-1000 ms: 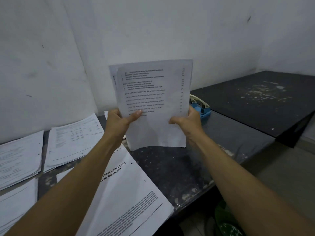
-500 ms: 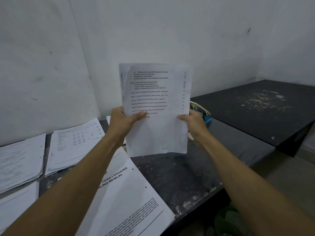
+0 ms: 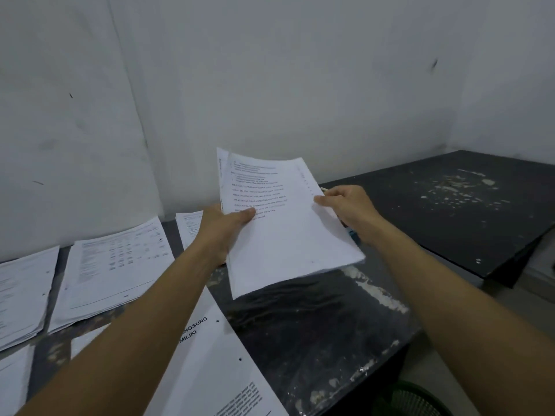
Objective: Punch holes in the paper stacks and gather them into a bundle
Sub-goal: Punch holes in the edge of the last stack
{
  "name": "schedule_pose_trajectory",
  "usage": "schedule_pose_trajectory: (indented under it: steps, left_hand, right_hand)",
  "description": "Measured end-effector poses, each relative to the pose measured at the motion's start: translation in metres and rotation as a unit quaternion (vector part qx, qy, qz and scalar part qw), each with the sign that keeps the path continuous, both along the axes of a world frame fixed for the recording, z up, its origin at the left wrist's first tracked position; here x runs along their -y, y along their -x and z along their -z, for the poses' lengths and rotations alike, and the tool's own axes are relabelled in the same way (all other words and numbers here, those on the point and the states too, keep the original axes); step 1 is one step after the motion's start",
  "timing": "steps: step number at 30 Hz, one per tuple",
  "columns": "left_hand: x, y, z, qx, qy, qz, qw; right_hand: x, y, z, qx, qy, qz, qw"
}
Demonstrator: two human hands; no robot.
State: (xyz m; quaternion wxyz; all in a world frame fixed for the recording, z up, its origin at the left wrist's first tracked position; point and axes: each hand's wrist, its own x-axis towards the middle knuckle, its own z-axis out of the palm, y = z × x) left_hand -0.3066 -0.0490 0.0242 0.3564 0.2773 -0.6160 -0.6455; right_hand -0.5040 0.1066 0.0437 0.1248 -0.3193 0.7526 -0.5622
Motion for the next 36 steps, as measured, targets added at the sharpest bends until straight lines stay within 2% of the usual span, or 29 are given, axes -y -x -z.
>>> schedule_pose_trajectory:
  steps: [4,8,13,17,20,25,36]
  left_hand:
    - [0.004,0.023,0.023,0.022,-0.048,-0.046,0.998]
    - [0.002,0.05,0.046,0.046,-0.063,-0.077,0.994]
    - [0.001,0.082,0.059,0.059,-0.092,-0.089,0.99]
    - [0.005,0.11,0.064,0.059,-0.128,-0.115,0.983]
    - [0.006,0.132,0.066,0.065,-0.141,-0.123,0.98]
    - [0.004,0.162,0.067,0.075,-0.16,-0.128,0.976]
    - [-0.011,0.186,0.084,0.07,-0.169,-0.17,0.968]
  right_hand:
    - [0.013,0.032,-0.004,-0.099,0.044,0.103,0.989]
    - [0.032,0.062,0.0,-0.178,0.001,0.081,0.981]
    - [0.055,0.088,0.015,-0.188,-0.091,-0.031,0.977]
    - [0.067,0.104,0.022,-0.154,-0.142,-0.069,0.975]
    - [0.069,0.117,0.024,-0.13,-0.166,-0.081,0.974]
    - [0.069,0.134,0.024,-0.164,-0.201,-0.095,0.961]
    - [0.073,0.141,0.023,-0.155,-0.229,-0.11,0.955]
